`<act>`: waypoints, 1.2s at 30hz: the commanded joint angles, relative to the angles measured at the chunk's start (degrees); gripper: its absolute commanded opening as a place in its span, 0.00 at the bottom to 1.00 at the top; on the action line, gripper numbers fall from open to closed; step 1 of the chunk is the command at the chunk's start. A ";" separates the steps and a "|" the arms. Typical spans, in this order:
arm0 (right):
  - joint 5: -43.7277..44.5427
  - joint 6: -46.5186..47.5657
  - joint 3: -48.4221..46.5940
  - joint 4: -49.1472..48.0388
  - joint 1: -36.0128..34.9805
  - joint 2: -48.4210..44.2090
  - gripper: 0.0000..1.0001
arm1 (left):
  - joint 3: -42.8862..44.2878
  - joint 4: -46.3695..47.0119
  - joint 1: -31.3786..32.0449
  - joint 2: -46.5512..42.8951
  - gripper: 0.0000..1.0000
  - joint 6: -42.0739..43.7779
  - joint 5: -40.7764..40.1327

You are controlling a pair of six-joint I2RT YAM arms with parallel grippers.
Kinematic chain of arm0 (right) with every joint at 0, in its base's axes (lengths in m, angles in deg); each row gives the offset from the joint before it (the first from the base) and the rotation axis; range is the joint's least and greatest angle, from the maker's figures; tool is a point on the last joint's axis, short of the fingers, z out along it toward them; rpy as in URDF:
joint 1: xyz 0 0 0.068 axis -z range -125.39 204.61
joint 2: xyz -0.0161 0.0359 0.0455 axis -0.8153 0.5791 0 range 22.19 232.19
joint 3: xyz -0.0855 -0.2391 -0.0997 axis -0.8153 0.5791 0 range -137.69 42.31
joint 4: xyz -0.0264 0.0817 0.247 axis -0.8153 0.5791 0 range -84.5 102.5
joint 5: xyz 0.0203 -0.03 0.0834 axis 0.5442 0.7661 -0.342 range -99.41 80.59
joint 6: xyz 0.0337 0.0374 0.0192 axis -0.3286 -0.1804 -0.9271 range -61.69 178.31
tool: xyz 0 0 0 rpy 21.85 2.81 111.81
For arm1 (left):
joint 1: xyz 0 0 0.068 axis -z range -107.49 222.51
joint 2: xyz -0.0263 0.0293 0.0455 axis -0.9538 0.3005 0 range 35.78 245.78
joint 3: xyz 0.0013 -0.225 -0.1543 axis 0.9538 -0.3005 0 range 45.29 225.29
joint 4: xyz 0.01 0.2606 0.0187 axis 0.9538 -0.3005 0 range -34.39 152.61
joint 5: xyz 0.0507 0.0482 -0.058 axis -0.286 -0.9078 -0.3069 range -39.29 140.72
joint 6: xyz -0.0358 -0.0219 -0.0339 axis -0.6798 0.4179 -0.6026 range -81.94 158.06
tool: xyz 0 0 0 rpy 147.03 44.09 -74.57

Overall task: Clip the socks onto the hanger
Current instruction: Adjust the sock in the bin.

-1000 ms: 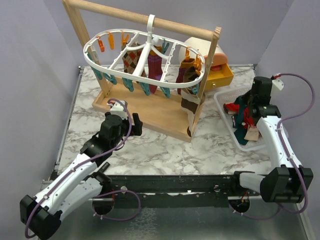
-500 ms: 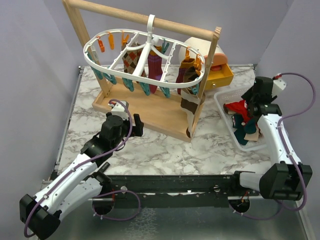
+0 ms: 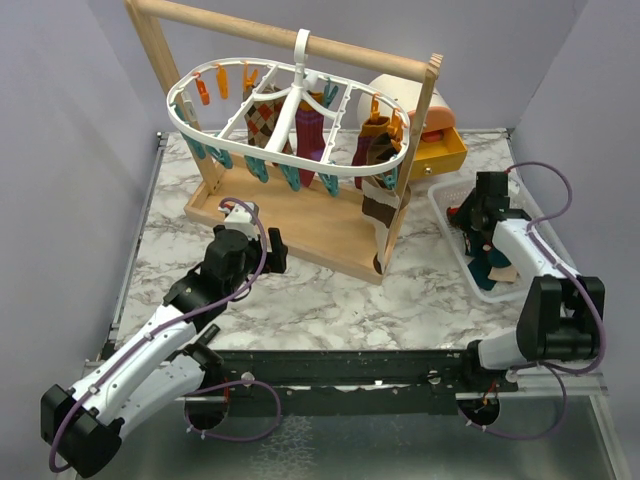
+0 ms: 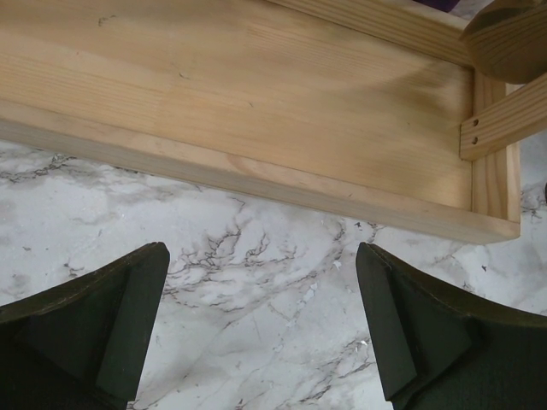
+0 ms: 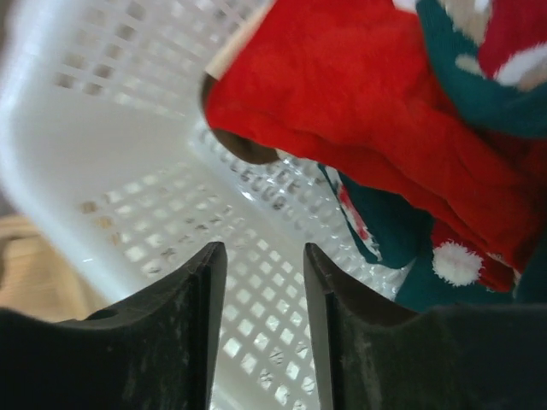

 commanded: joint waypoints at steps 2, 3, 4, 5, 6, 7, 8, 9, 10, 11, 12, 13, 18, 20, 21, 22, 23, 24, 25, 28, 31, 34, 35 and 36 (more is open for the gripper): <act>2.40 -1.71 1.20 -2.96 0.58 4.72 0.53 | -0.27 -0.36 0.21 0.75 0.99 -0.39 -0.64; 3.48 -2.14 0.86 -2.71 0.71 5.94 0.56 | -0.26 -0.41 0.24 1.10 0.99 -0.39 -0.59; 4.37 -2.53 0.80 -3.07 0.74 6.92 0.58 | -0.21 -0.39 0.24 1.31 0.99 -0.31 -0.70; 5.35 -2.93 0.80 -3.54 0.81 7.60 0.61 | -0.12 -0.42 0.24 1.48 0.99 -0.30 -0.74; 6.80 -3.27 0.76 -3.91 0.83 8.30 0.64 | -0.17 -0.43 0.24 1.57 0.99 -0.30 -0.86; 7.86 -3.56 0.53 -4.17 0.83 9.01 0.67 | -0.18 -0.35 0.22 1.67 0.99 -0.24 -1.08; 8.43 -3.55 0.37 -4.83 0.91 9.86 0.70 | -0.21 -0.33 0.19 1.75 0.99 -0.17 -1.22; 9.33 -3.64 -0.01 -4.98 0.92 10.97 0.72 | -0.19 -0.26 0.23 1.87 0.99 -0.13 -1.30; 9.94 -3.94 -0.52 -4.92 1.04 12.14 0.74 | -0.21 -0.18 0.24 2.01 0.99 -0.05 -1.41; 9.51 -4.01 -0.94 -5.16 1.30 13.58 0.75 | -0.23 -0.13 0.24 2.25 0.99 0.04 -1.43; 9.57 -4.53 -1.60 -4.50 1.42 15.08 0.76 | -0.18 -0.16 0.24 2.51 0.99 0.05 -1.49; 9.57 -4.86 -2.13 -4.16 1.47 16.63 0.77 | -0.16 -0.24 0.24 2.73 0.99 0.06 -1.51; 9.11 -4.93 -1.91 -3.78 1.51 20.84 0.78 | -0.11 -0.07 0.24 3.23 0.99 0.20 -1.92; 9.26 -4.53 -1.24 -3.65 1.52 22.36 0.76 | -0.06 0.00 0.23 3.65 0.99 0.39 -2.09; 8.94 -4.28 -0.89 -3.77 1.53 23.11 0.73 | -0.03 0.05 0.16 3.87 0.99 0.48 -2.12; 8.59 -4.12 -0.45 -3.65 1.52 23.84 0.69 | 0.05 0.01 0.11 4.18 0.99 0.57 -2.12; 7.60 -3.98 -0.06 -3.99 1.62 24.48 0.60 | 0.13 -0.04 0.15 4.35 0.99 0.58 -2.04; 6.41 -4.01 0.17 -3.89 1.81 24.99 0.49 | 0.13 -0.05 0.11 4.49 0.99 0.64 -1.98; 5.86 -4.09 0.43 -4.03 1.88 25.18 0.38 | 0.16 -0.04 0.08 4.54 0.99 0.66 -1.96; 5.45 -4.05 1.04 -4.26 1.88 24.25 0.15 | 0.19 -0.15 0.06 4.37 0.99 0.67 -1.85; 5.47 -4.01 0.93 -3.56 1.88 20.26 0.03 | 0.03 0.00 0.06 3.79 0.99 0.54 -1.70; 5.12 -4.52 -1.31 -1.55 1.88 14.33 0.00 | 0.01 0.23 0.06 3.44 0.99 0.49 -1.31; 5.05 -4.59 -2.59 -0.44 1.88 12.33 0.00 | 0.04 0.22 0.05 3.31 0.99 0.49 -1.03; 4.97 -4.65 -3.66 0.61 1.88 10.43 0.00 | 0.01 0.19 0.06 3.18 0.99 0.49 -0.88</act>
